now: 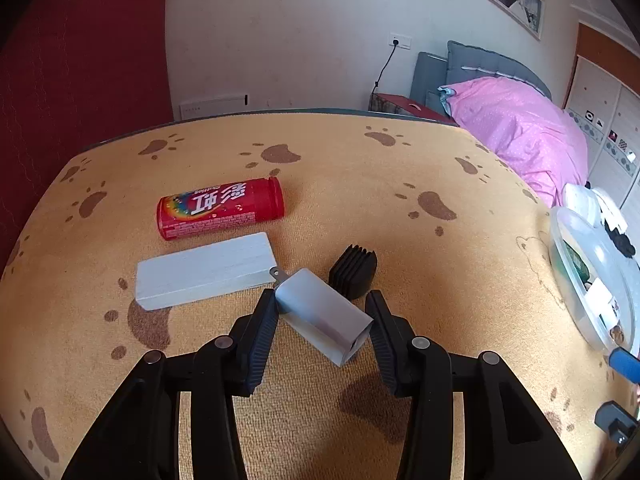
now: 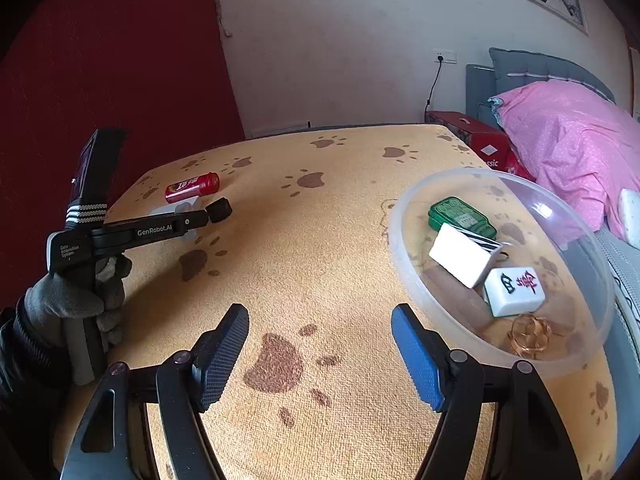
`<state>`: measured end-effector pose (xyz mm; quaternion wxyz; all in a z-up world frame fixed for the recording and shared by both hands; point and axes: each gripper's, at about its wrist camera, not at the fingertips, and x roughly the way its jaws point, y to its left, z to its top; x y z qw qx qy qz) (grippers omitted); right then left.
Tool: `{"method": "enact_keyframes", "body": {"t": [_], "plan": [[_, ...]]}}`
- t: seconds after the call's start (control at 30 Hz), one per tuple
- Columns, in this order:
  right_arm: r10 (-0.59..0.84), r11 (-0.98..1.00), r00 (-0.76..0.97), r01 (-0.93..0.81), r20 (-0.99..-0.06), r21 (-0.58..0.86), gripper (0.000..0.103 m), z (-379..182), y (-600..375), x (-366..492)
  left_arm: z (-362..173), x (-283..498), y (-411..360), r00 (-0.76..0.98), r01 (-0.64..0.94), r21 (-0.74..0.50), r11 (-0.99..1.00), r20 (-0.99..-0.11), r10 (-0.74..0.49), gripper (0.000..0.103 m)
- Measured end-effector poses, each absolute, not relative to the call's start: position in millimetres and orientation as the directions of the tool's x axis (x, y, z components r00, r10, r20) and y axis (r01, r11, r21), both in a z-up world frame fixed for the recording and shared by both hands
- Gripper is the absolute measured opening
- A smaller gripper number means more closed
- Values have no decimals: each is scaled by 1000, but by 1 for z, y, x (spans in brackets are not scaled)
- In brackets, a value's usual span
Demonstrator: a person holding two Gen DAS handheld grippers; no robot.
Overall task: Organize rigid objects
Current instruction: 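Move the left tool to the white charger and grasp it, then grasp the black comb with the right tool while the left tool holds the charger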
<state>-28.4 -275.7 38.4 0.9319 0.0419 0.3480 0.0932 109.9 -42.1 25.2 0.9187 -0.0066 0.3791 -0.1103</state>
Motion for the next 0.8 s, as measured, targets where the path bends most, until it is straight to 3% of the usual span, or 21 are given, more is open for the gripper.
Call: {"method": "enact_keyframes", "body": {"t": [0.4,0.6,0.8], "plan": [[293,955,670,-241,-682,172,77,35,-223,47,42,72,-16,754,132,-99,986,-636,-165,46],[329,934,638,-329,-696,141,64,34,-186,81,35,75,1,751,63,-129,990,-647,-132,46],[337,921,612,-371,-715,117,59,27,-162,106,31,78,13,749,16,-158,987,-652,-116,46]]}}
